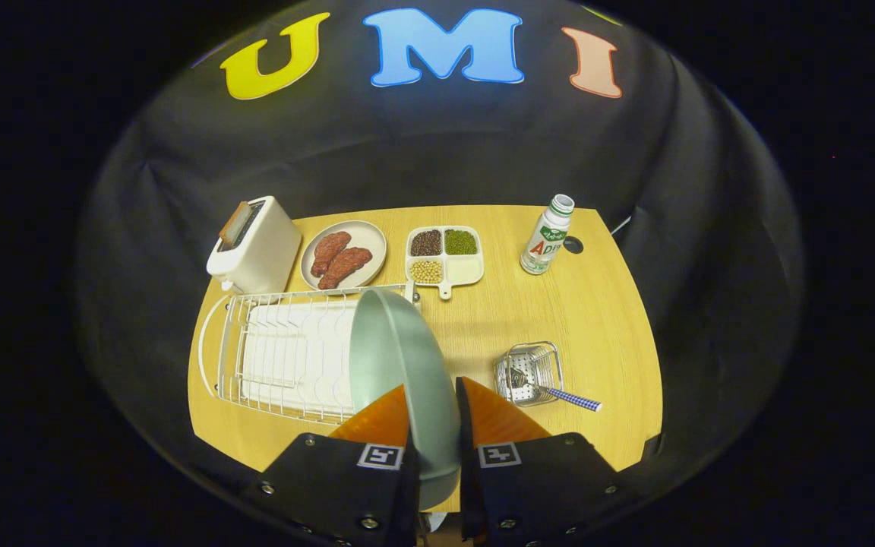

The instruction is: Take the plate from the dish rack, then take the spoon from the basket and place it into the plate.

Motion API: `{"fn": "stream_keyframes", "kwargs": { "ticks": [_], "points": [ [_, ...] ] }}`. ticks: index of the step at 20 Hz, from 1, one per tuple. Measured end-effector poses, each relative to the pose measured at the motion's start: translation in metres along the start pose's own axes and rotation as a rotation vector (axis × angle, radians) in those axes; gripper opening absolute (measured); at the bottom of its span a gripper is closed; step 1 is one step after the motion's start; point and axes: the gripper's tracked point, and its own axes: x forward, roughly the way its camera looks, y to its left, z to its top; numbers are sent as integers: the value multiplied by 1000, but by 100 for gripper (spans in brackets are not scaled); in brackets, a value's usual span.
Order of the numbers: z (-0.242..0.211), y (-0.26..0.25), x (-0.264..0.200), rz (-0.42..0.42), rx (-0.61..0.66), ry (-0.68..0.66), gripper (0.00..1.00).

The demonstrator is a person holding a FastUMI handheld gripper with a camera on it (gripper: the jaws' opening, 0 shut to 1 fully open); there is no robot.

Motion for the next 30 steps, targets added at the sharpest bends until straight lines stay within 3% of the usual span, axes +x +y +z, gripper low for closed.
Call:
{"fn": "stream_keyframes", "kwargs": {
  "ticks": [13,23,30],
  "points": [
    [-100,-14,-12,347,125,-6,21],
    [-180,-53,20,376,217,91,22],
    [-214,-53,53,426,291,142,21]
  ]
}}
